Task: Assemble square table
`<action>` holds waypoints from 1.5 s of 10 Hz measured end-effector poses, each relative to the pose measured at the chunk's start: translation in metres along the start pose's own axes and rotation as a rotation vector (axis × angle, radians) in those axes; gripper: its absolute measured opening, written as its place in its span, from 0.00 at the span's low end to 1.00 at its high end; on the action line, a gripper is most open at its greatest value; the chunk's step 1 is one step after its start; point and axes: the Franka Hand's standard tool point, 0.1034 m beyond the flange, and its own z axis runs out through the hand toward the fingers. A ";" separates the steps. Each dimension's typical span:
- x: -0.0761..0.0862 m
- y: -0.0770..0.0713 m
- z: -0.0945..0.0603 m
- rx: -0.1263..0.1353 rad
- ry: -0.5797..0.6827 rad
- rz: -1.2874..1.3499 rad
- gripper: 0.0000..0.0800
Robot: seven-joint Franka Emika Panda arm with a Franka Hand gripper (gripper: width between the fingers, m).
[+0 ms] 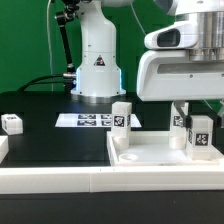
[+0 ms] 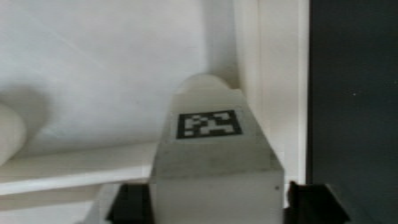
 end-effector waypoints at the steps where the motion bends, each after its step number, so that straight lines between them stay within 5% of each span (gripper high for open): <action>1: 0.000 0.000 0.000 0.000 0.000 0.001 0.36; 5: 0.000 0.001 0.000 0.002 0.000 0.103 0.36; 15: -0.002 0.001 0.002 0.000 0.023 1.094 0.36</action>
Offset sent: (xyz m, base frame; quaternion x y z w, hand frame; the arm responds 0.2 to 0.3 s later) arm 0.0000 0.0000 0.0000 0.0000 0.0000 0.0000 1.0000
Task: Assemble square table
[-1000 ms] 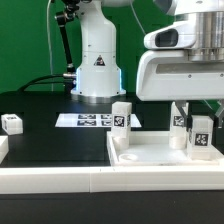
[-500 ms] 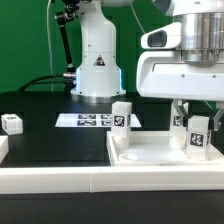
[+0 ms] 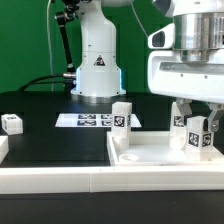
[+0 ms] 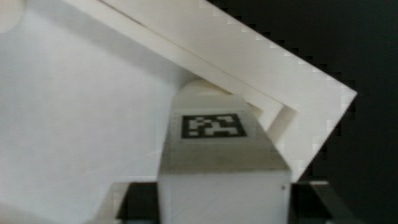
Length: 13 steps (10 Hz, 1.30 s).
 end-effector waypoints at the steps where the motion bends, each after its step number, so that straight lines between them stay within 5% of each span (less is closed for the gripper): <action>1: 0.000 0.000 0.000 0.002 0.002 0.068 0.36; 7: -0.001 0.000 0.000 0.004 -0.006 0.346 0.36; 8: -0.001 0.000 0.000 0.004 -0.006 0.338 0.51; 9: -0.001 0.000 0.000 0.002 -0.005 0.299 0.51; 11: -0.003 -0.001 -0.001 -0.005 -0.010 0.225 0.78; 13: -0.006 -0.002 -0.003 -0.020 -0.012 0.048 0.80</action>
Offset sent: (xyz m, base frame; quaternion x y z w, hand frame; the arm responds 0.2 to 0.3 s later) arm -0.0050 0.0015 0.0011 -0.0111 -0.0099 0.2468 0.9690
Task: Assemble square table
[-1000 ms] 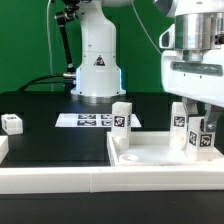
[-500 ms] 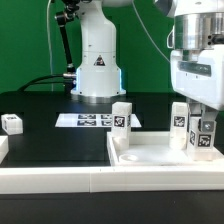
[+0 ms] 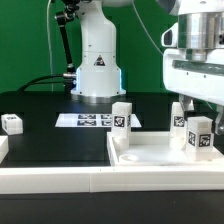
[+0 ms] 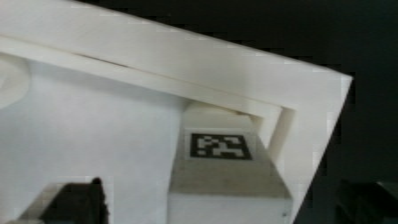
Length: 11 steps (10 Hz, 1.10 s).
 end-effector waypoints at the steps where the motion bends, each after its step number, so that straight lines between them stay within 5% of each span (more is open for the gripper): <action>1: 0.004 -0.003 0.000 0.033 0.010 -0.085 0.81; 11: 0.008 -0.005 -0.002 0.015 0.040 -0.831 0.81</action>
Offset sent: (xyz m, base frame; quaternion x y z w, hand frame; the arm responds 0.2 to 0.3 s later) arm 0.0000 0.0000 0.0000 0.0000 0.0000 -0.1938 0.9810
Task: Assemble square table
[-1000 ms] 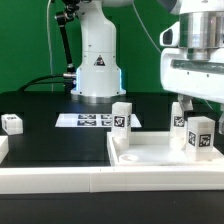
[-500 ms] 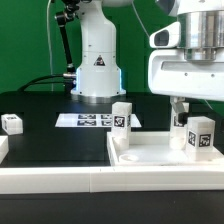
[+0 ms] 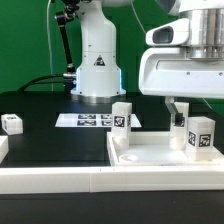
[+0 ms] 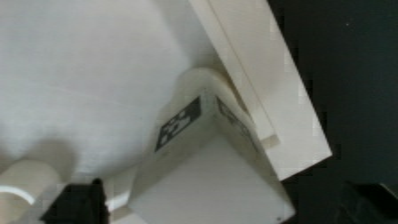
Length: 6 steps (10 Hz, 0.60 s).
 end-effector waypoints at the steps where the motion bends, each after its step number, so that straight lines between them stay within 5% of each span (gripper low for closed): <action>1: 0.000 0.001 0.000 -0.003 0.001 -0.095 0.81; 6: 0.000 0.001 0.000 -0.017 0.004 -0.349 0.81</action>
Offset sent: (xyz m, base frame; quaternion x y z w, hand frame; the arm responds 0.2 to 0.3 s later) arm -0.0026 0.0072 0.0002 0.0035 0.0003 -0.1821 0.9833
